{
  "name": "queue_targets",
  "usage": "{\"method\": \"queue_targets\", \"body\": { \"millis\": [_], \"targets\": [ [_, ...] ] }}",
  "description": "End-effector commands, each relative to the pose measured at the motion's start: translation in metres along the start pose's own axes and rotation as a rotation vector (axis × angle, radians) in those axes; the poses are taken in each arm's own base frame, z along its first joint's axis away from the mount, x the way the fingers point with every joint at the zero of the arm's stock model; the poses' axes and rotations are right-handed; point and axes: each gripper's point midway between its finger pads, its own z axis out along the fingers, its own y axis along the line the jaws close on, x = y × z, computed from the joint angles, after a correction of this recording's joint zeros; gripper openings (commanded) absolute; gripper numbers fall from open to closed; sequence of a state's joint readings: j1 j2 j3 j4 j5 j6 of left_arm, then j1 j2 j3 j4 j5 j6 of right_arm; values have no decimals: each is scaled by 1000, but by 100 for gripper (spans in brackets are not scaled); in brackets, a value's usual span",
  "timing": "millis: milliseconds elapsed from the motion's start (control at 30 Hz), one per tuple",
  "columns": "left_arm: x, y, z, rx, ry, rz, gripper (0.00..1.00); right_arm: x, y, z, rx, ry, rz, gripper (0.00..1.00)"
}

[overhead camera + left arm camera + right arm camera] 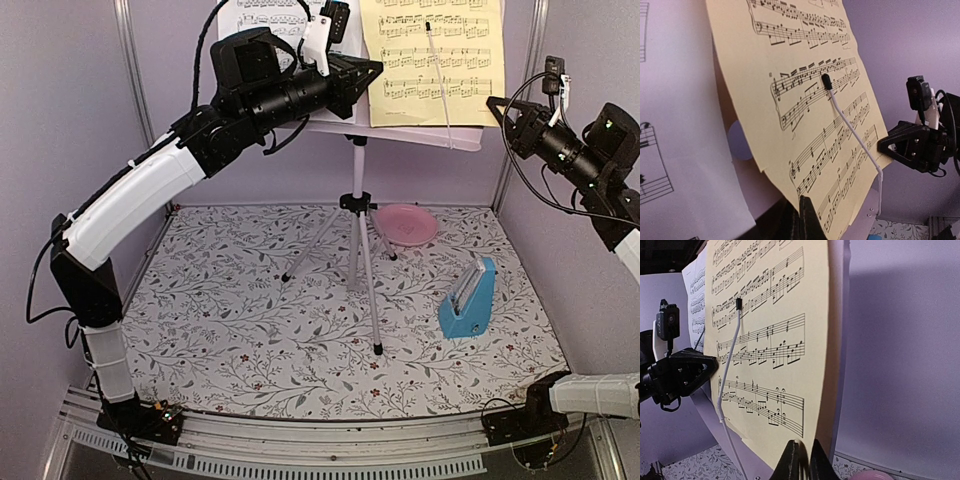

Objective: Set up the instrument practice props

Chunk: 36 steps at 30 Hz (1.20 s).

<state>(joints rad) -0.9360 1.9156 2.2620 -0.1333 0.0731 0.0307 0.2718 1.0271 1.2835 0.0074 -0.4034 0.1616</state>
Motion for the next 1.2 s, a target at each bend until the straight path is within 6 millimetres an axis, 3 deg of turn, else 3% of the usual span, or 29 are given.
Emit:
{"method": "queue_targets", "body": {
  "millis": [0,33,600,867,1167],
  "targets": [
    [-11,0,-2,-9,-23,12,0,-10,3,-3,-10,-29,-4,3],
    [-11,0,-2,-10,-23,14,0,-9,3,-3,-9,-25,-1,0],
    [-15,2,2,-15,-36,31,0,44,-5,10,-38,67,87,0],
    [-5,6,-3,-45,-12,34,0,50,-8,14,-37,82,87,0],
    [-11,10,-13,-69,-16,41,0,50,-10,16,-26,82,86,0]
  ]
}}
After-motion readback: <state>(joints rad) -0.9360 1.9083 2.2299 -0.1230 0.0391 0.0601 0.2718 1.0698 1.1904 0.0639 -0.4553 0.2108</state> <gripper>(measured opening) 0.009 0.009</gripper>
